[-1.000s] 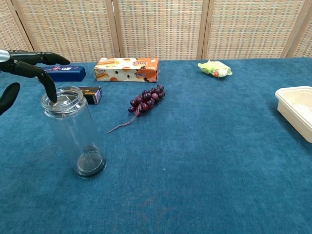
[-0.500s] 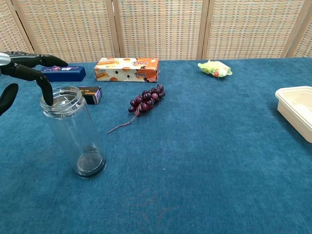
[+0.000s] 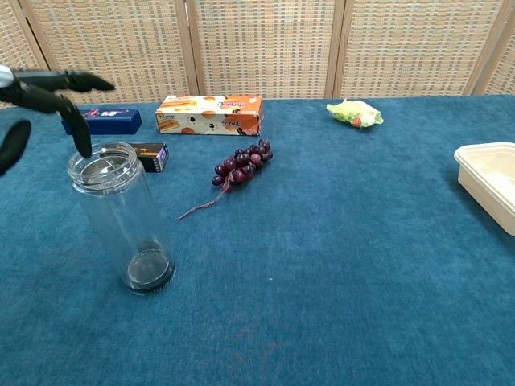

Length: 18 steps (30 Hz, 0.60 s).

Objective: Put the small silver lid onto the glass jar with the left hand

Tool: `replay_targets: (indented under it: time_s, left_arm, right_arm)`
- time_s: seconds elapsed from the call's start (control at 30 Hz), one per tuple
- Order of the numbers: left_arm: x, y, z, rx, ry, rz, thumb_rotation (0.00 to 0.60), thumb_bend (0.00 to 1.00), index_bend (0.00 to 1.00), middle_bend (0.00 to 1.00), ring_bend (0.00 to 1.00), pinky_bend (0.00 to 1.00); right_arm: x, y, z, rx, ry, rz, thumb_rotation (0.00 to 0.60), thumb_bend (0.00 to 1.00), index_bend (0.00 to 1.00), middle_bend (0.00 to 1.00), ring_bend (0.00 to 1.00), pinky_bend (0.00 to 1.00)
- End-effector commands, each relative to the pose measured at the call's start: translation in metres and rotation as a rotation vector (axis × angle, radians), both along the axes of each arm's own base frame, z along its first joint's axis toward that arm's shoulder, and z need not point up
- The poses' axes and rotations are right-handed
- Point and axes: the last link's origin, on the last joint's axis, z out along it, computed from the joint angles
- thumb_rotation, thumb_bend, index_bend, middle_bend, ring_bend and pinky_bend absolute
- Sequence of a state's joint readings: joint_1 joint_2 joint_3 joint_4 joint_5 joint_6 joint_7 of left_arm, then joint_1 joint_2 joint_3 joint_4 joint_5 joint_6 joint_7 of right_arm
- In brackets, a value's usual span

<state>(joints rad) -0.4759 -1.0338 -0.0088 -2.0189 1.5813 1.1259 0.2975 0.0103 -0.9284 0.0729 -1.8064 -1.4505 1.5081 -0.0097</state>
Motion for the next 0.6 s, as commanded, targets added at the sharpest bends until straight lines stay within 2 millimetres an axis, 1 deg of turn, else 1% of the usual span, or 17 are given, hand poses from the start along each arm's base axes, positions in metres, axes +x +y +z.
replay_targets:
  time_s: [0.03, 0.07, 0.1, 0.13, 0.17, 0.2, 0.23, 0.3, 0.33, 0.37, 0.43, 0.47, 0.53, 0.6]
  left_arm:
    - [0.000, -0.001, 0.014, 0.032, -0.037, -0.007, 0.600, 0.88, 0.38, 0.00, 0.00, 0.00]
    - [0.000, -0.001, 0.016, 0.036, -0.043, -0.006, 0.600, 0.88, 0.36, 0.00, 0.00, 0.00]
    - [0.000, -0.001, 0.019, 0.042, -0.049, -0.005, 0.600, 0.88, 0.31, 0.00, 0.00, 0.00]
    - [-0.001, -0.001, 0.022, 0.050, -0.053, -0.004, 0.600, 0.86, 0.20, 0.00, 0.00, 0.00]
    - [-0.003, -0.002, 0.026, 0.063, -0.060, 0.001, 0.600, 0.81, 0.13, 0.00, 0.00, 0.00]
    - [-0.005, -0.003, 0.030, 0.079, -0.066, 0.011, 0.600, 0.67, 0.05, 0.00, 0.00, 0.00]
    - [-0.007, -0.003, 0.033, 0.092, -0.069, 0.019, 0.600, 0.49, 0.00, 0.00, 0.00, 0.00]
    - [-0.016, -0.008, 0.043, 0.143, -0.073, 0.057, 0.600, 0.24, 0.00, 0.00, 0.00, 0.00]
    - [-0.030, -0.013, 0.052, 0.202, -0.055, 0.104, 0.600, 0.18, 0.00, 0.00, 0.00, 0.00]
    - [-0.050, -0.024, 0.065, 0.295, -0.036, 0.167, 0.600, 0.16, 0.00, 0.00, 0.00, 0.00]
    - [-0.072, -0.042, 0.072, 0.398, -0.020, 0.227, 0.600, 0.14, 0.00, 0.00, 0.00, 0.00]
    - [-0.077, -0.046, 0.072, 0.419, -0.020, 0.242, 0.600, 0.14, 0.00, 0.00, 0.00, 0.00]
    - [-0.101, -0.063, 0.075, 0.476, -0.019, 0.331, 0.600, 0.14, 0.00, 0.00, 0.00, 0.00]
    - [-0.116, -0.074, 0.077, 0.497, -0.023, 0.383, 0.600, 0.14, 0.00, 0.00, 0.00, 0.00]
  right_arm:
    - [0.000, 0.000, 0.000, 0.002, 0.001, 0.001, 0.600, 0.00, 0.00, 0.00, 0.00, 0.00]
    - [0.000, 0.000, 0.000, 0.002, 0.000, 0.001, 0.600, 0.00, 0.00, 0.00, 0.00, 0.00]
    - [0.000, 0.000, -0.001, 0.003, 0.000, 0.001, 0.600, 0.00, 0.00, 0.00, 0.00, 0.00]
    - [0.001, 0.000, -0.001, 0.002, 0.001, 0.001, 0.600, 0.00, 0.00, 0.00, 0.00, 0.00]
    - [0.001, 0.000, -0.001, 0.003, 0.001, 0.001, 0.600, 0.00, 0.00, 0.00, 0.00, 0.00]
    - [0.001, 0.000, -0.001, 0.003, 0.002, 0.001, 0.600, 0.00, 0.00, 0.00, 0.00, 0.00]
    - [0.001, 0.000, -0.001, 0.004, 0.002, 0.001, 0.600, 0.00, 0.00, 0.00, 0.00, 0.00]
    - [0.001, 0.000, -0.001, 0.004, 0.002, 0.001, 0.600, 0.00, 0.00, 0.00, 0.00, 0.00]
    - [0.001, 0.000, 0.000, 0.002, 0.003, 0.002, 0.600, 0.00, 0.00, 0.00, 0.00, 0.00]
    - [0.001, 0.000, -0.001, 0.001, 0.001, 0.002, 0.600, 0.00, 0.00, 0.00, 0.00, 0.00]
    - [0.001, 0.001, 0.000, 0.001, 0.002, 0.002, 0.600, 0.00, 0.00, 0.00, 0.00, 0.00]
    - [0.001, 0.001, 0.000, 0.001, 0.001, 0.002, 0.600, 0.00, 0.00, 0.00, 0.00, 0.00]
    - [0.002, 0.001, 0.000, 0.000, 0.002, 0.006, 0.600, 0.00, 0.00, 0.00, 0.00, 0.00]
    - [0.002, 0.002, -0.001, 0.001, 0.004, 0.009, 0.600, 0.00, 0.00, 0.00, 0.00, 0.00]
